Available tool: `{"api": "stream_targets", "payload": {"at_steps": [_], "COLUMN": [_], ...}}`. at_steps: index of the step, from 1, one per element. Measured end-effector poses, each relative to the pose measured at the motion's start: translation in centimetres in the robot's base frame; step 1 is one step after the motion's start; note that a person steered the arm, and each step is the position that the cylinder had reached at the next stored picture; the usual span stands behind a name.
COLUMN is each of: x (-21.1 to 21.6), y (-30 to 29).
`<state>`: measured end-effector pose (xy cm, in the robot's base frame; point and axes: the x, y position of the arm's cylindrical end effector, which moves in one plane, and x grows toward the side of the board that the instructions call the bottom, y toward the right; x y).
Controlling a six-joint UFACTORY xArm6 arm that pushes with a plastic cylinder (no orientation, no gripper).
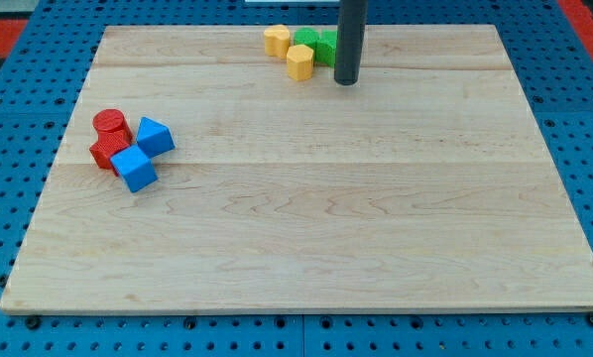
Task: Slide the yellow heart slightly towards right
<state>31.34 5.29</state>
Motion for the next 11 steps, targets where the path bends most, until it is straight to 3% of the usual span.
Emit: {"api": "stream_targets", "payload": {"at_steps": [3,6,11], "x": [0.1,-7.2,-7.2], "y": [-13.0,-12.1,-8.5]}}
